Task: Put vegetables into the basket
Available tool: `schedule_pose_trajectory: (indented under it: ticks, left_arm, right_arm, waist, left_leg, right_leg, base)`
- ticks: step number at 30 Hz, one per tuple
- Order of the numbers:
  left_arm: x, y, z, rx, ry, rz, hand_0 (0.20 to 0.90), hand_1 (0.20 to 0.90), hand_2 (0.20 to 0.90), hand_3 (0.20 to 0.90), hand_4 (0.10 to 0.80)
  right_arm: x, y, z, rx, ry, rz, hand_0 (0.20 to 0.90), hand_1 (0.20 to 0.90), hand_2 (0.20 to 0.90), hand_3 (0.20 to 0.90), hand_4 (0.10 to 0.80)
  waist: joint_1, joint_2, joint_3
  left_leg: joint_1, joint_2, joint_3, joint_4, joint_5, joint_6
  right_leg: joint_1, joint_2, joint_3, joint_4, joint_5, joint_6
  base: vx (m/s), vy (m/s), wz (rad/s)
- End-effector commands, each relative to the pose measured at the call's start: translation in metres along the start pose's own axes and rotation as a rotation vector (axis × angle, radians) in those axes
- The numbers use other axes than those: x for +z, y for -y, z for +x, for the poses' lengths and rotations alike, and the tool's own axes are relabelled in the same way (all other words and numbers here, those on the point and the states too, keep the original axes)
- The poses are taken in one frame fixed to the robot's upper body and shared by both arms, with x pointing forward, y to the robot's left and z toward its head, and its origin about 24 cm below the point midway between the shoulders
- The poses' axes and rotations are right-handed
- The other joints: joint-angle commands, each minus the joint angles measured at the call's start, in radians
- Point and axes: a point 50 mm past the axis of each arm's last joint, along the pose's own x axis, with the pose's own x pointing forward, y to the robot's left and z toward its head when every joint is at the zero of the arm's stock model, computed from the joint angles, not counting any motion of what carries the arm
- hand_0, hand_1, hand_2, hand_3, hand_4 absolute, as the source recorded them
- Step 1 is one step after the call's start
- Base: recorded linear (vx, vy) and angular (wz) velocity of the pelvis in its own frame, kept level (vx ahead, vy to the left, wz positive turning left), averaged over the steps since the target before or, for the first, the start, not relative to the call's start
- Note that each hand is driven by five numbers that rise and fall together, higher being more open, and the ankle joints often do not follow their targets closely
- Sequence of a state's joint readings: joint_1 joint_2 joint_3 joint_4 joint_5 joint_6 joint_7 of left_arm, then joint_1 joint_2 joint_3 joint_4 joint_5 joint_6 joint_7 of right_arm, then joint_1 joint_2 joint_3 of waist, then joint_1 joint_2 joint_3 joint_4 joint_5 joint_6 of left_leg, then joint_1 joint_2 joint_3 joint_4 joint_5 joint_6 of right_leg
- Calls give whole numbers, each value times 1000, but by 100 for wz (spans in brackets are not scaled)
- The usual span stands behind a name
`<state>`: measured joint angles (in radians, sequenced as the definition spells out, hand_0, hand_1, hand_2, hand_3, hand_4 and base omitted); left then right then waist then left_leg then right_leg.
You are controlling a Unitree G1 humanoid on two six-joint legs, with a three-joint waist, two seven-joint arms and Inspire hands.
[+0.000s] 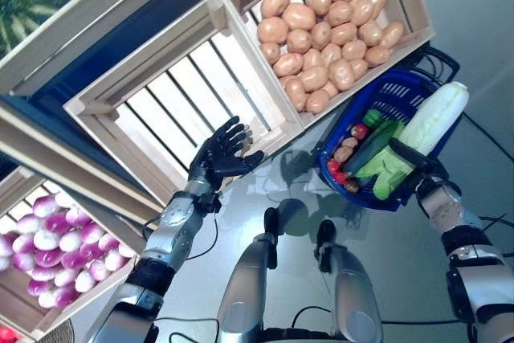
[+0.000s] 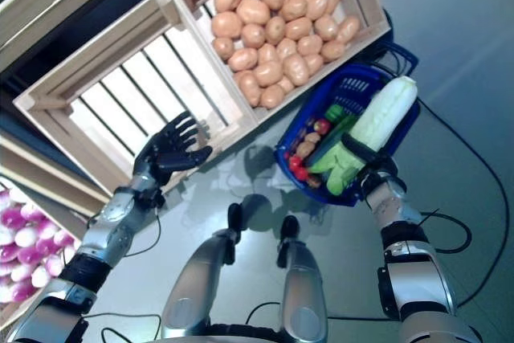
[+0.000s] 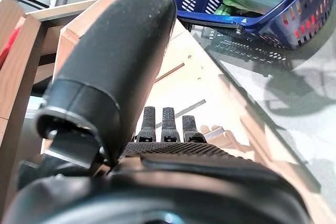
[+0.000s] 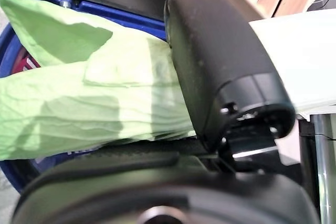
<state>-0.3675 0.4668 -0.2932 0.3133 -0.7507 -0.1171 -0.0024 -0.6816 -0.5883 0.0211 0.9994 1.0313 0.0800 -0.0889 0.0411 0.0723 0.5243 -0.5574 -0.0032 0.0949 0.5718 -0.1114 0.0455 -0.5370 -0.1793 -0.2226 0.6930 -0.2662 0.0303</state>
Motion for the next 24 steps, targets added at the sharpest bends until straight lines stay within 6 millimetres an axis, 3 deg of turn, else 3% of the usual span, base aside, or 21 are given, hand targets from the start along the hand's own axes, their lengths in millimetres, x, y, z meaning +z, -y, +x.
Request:
schedule_pose_trajectory:
  ticks: [1, 6, 13, 14, 15, 16, 24]
  left_arm:
    - [45, 12, 0, -34, 245, -37, 900, 900, 900, 900, 800]
    - [51, 5, -4, -11, 287, -91, 900, 900, 900, 900, 800]
    - [60, 7, -6, -25, 329, -79, 900, 900, 900, 900, 800]
    - [61, 9, -6, -36, 337, -64, 900, 900, 900, 900, 800]
    - [62, 9, -7, -41, 338, -59, 900, 900, 900, 900, 800]
    - [61, 9, -7, -45, 337, -56, 900, 900, 900, 900, 800]
    - [60, 9, -9, -74, 324, -67, 900, 900, 900, 900, 800]
  right_arm:
    - [66, 1, -4, -13, 240, 98, 300, 300, 300, 300, 400]
    - [76, -4, -4, -4, 265, 91, 300, 300, 300, 300, 400]
    - [92, -15, -7, 15, 312, 67, 300, 300, 300, 300, 400]
    - [96, -18, -8, 17, 321, 61, 382, 382, 382, 382, 455]
    - [98, -19, -9, 17, 324, 59, 594, 594, 594, 594, 596]
    - [100, -20, -9, 16, 328, 57, 900, 900, 900, 900, 800]
    - [105, -23, -10, 49, 323, 47, 900, 900, 900, 900, 800]
  waist:
    - [-8, -4, -4]
    - [-13, 13, -4]
    - [-14, 20, -4]
    - [-15, 20, -4]
    - [-15, 21, -4]
    - [-14, 20, -4]
    - [-2, 11, -4]
  left_leg:
    - [-70, -22, 1, 242, -199, 21]
    - [-201, -14, 16, 421, -268, 36]
    - [-282, -13, 7, 513, -293, 36]
    - [-296, -10, 7, 529, -297, 39]
    - [-300, -9, 7, 533, -298, 40]
    - [-305, -8, 6, 538, -299, 41]
    - [-304, -2, -1, 564, -305, 43]
  right_leg:
    - [-62, -12, -6, 167, -32, -88]
    - [-198, -19, 19, 337, -92, -110]
    - [-287, -3, 41, 420, -116, -121]
    - [-301, 0, 43, 432, -118, -125]
    - [-306, 1, 44, 436, -119, -125]
    - [-311, 2, 45, 440, -120, -127]
    - [-310, 10, 34, 460, -123, -129]
  base:
    - [-25, 1, 10]
    - [-21, -21, 2]
    - [-11, -36, -1]
    - [0, 0, 0]
    - [0, 0, 0]
    - [0, 0, 0]
    - [0, 0, 0]
